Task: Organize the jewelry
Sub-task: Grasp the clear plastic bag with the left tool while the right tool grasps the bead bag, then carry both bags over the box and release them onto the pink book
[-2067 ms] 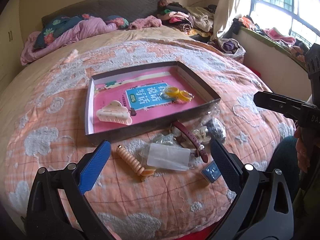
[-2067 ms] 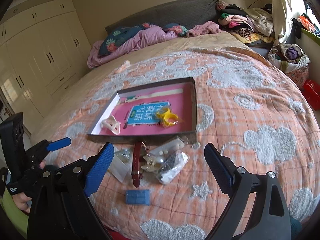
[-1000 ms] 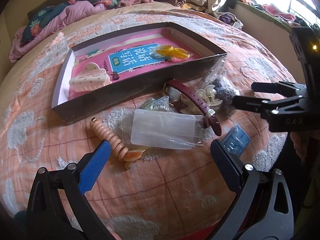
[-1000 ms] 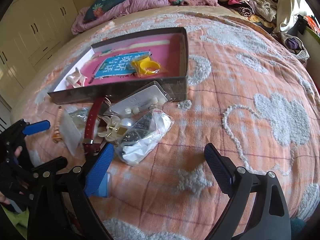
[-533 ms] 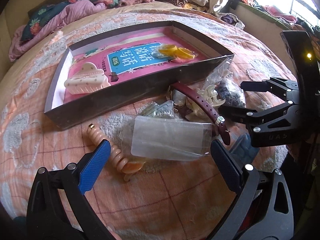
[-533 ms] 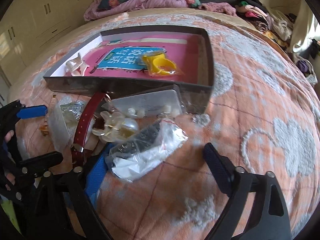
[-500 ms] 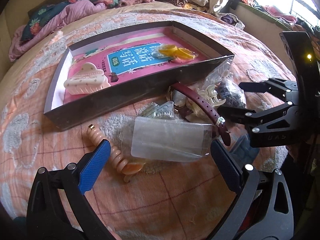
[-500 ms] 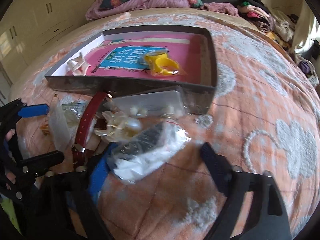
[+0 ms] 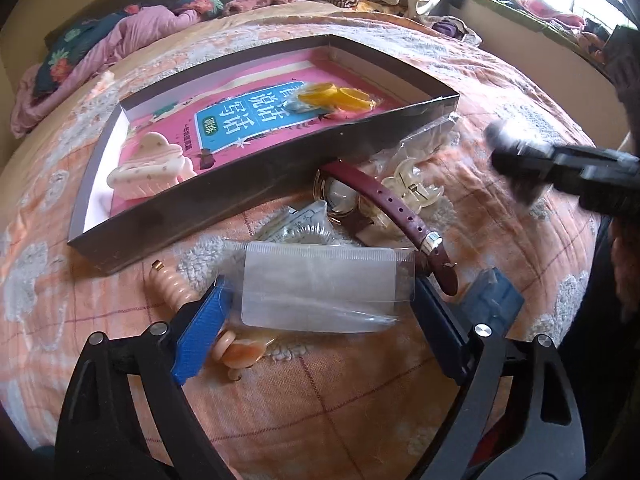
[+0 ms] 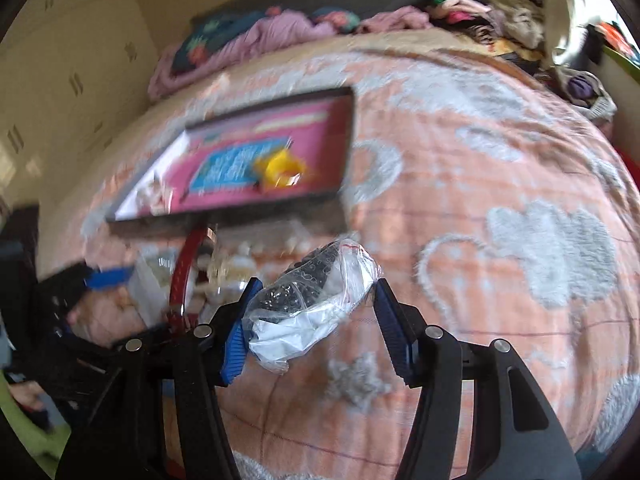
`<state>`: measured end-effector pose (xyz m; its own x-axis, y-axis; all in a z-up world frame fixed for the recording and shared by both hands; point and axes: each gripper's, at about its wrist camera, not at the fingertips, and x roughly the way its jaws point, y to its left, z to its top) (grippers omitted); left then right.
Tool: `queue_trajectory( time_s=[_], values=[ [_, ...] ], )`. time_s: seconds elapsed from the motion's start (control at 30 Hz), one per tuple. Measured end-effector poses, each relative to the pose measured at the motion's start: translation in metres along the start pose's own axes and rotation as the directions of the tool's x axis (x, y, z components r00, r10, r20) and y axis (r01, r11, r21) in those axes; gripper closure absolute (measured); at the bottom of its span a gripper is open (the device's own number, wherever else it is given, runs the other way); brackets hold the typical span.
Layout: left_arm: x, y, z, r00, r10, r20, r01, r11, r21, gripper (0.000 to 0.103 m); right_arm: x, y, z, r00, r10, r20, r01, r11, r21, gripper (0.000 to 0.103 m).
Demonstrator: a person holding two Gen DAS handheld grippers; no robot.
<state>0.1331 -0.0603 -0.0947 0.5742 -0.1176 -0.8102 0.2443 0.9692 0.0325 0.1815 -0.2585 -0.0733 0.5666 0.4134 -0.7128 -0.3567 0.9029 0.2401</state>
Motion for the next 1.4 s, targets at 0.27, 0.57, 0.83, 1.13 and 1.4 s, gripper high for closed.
queue_trajectory(
  time_s=[0.27, 0.57, 0.83, 1.13, 1.4],
  values=[
    [-0.027, 0.015, 0.003, 0.998, -0.017, 0.059, 0.02, 0.999, -0.045, 0.028, -0.016, -0.01, 0.007, 0.998, 0.019, 0.067, -0.022, 0.999, 0.039, 0.048],
    [-0.068, 0.041, 0.02, 0.988, 0.001, 0.154, 0.018, 0.992, -0.124, 0.028, -0.032, -0.003, 0.011, 0.991, 0.04, 0.124, -0.044, 0.999, 0.03, 0.048],
    [-0.086, 0.056, 0.029, 0.979, 0.025, 0.201, 0.009, 0.986, -0.164, 0.028, -0.046, 0.005, 0.014, 0.984, 0.066, 0.165, -0.07, 0.997, 0.016, 0.048],
    [-0.097, 0.065, 0.034, 0.97, 0.045, 0.237, 0.0, 0.983, -0.184, 0.028, -0.061, 0.016, 0.024, 0.976, 0.091, 0.199, -0.092, 0.996, -0.003, 0.048],
    [-0.103, 0.071, 0.041, 0.962, 0.043, 0.27, 0.012, 0.98, -0.198, 0.028, -0.066, 0.024, 0.036, 0.971, 0.103, 0.216, -0.101, 0.995, -0.02, 0.048]
  ],
)
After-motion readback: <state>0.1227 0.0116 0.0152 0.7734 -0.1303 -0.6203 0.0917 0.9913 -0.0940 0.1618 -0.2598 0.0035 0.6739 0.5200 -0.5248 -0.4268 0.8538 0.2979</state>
